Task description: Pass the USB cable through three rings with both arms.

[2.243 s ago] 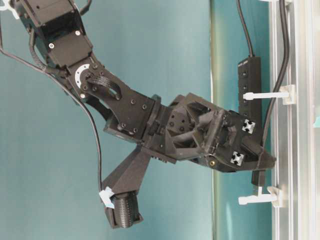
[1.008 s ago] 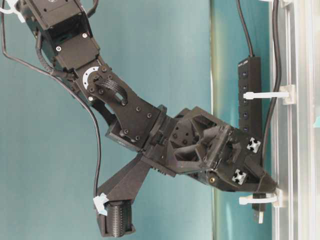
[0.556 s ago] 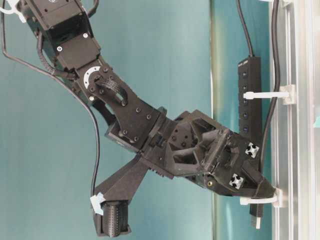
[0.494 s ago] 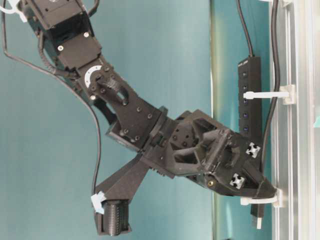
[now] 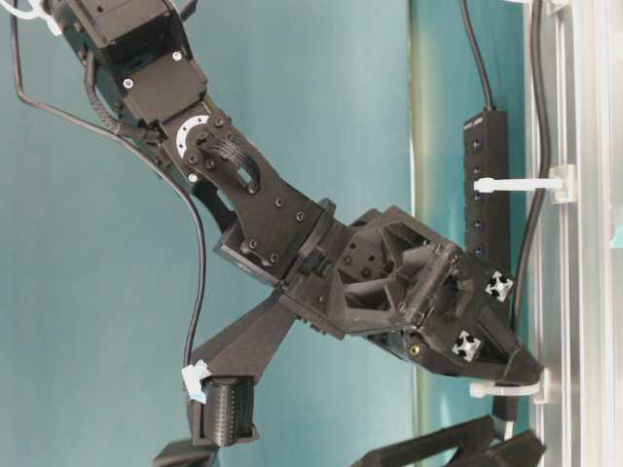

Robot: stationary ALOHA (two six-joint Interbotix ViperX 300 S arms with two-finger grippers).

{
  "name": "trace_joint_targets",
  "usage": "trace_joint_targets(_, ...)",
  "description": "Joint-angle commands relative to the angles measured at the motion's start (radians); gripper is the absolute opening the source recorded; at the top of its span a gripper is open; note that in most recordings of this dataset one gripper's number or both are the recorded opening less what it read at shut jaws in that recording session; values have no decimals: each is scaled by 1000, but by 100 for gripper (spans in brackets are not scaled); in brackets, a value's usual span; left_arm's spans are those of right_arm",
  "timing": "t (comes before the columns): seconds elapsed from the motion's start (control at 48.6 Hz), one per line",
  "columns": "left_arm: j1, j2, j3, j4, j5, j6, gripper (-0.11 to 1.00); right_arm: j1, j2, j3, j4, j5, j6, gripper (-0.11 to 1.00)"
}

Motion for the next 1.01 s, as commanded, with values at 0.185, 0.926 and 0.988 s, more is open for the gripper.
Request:
trace_joint_targets(0.185, 2, 5, -11, 0, -9, 2, 95, 6, -17, -6, 5, -20, -2, -6)
trace_joint_targets(0.926, 5, 5, -20, 0, -41, 44, 39, 9, -17, -5, 6, -21, 0, -6)
trace_joint_targets(0.988, 2, 5, -21, 0, -43, 66, 25, 9, -17, -5, 6, -20, 0, -6)
